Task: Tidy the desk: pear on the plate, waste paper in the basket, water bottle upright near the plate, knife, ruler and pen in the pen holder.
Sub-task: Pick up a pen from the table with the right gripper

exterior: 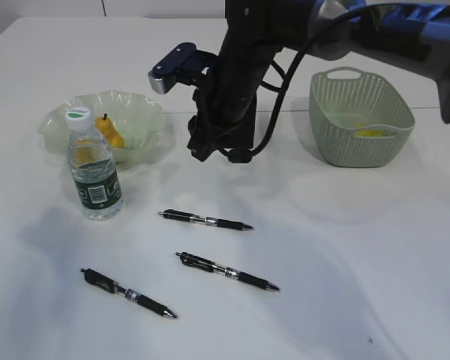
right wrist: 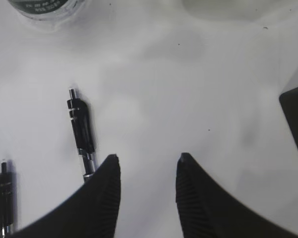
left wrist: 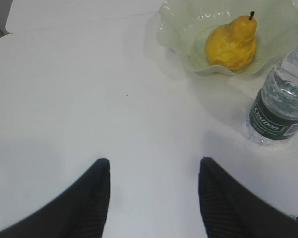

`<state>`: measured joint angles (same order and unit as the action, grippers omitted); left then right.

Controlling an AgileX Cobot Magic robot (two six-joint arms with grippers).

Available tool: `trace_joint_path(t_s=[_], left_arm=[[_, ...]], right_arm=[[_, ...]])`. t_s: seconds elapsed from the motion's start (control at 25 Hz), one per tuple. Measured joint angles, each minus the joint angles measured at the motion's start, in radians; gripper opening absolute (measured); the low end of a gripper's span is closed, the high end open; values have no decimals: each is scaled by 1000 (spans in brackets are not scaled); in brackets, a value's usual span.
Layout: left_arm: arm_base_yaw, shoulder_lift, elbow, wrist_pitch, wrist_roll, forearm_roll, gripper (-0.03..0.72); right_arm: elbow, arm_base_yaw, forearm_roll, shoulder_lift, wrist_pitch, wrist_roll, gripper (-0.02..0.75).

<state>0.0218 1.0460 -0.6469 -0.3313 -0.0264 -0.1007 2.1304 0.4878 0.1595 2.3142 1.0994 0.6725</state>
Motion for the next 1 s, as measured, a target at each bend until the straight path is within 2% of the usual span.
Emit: trace_joint_path(t_s=[0.48, 0.76, 1.0], left_arm=[[0, 0, 0, -1, 0, 0, 402], [0, 0, 0, -5, 0, 0, 402], [0, 0, 0, -22, 0, 0, 402]], right_arm=[[0, 1, 35, 76, -12, 107, 282], [0, 1, 53, 80, 54, 184, 282], [0, 1, 133, 80, 116, 226, 282]])
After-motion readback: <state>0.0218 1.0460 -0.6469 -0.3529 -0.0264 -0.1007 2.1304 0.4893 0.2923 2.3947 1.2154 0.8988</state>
